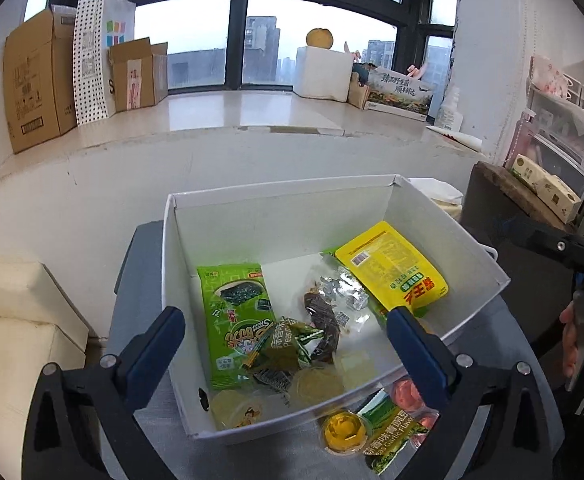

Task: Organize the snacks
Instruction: 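Grasp a red jelly cup with the right gripper while the left grasps a yellow jelly cup, then drop both jelly cups into the white box and open both grippers, then grasp the last red jelly cup with the right gripper while the left grasps the green vegetable packet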

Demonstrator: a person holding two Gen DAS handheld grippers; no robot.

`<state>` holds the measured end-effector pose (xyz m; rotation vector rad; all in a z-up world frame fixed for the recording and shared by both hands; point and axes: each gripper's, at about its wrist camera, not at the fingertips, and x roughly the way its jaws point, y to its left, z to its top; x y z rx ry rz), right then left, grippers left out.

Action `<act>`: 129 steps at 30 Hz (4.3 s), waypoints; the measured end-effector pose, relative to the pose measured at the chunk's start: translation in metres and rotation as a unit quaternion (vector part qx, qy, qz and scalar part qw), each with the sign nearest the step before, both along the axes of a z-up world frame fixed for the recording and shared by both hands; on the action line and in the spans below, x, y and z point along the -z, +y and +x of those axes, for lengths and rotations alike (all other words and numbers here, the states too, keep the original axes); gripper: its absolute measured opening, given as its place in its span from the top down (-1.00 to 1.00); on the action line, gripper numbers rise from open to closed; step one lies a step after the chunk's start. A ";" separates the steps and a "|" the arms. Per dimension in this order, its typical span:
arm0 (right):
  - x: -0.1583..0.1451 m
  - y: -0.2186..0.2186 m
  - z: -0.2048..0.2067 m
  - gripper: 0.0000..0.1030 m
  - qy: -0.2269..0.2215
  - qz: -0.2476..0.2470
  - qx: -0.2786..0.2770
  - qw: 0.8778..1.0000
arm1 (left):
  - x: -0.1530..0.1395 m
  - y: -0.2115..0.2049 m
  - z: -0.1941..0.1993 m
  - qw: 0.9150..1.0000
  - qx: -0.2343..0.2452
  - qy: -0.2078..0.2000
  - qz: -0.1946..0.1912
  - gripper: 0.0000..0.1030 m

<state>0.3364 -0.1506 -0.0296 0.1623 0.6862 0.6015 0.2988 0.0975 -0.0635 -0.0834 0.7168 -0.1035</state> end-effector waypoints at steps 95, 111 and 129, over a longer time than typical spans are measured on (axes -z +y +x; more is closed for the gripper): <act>0.015 0.026 -0.133 0.31 -0.055 -0.092 -0.035 0.994 | -0.036 -0.021 -0.104 0.996 0.005 -0.078 -0.046 0.28; 0.007 0.058 -0.011 0.23 -0.037 -0.105 0.007 0.994 | 0.001 -0.001 0.009 0.999 -0.033 0.006 -0.004 -0.15; 0.003 0.028 -0.059 -1.00 -0.045 -0.086 0.043 0.994 | -0.027 -0.009 -0.052 0.999 -0.011 -0.029 -0.035 -1.00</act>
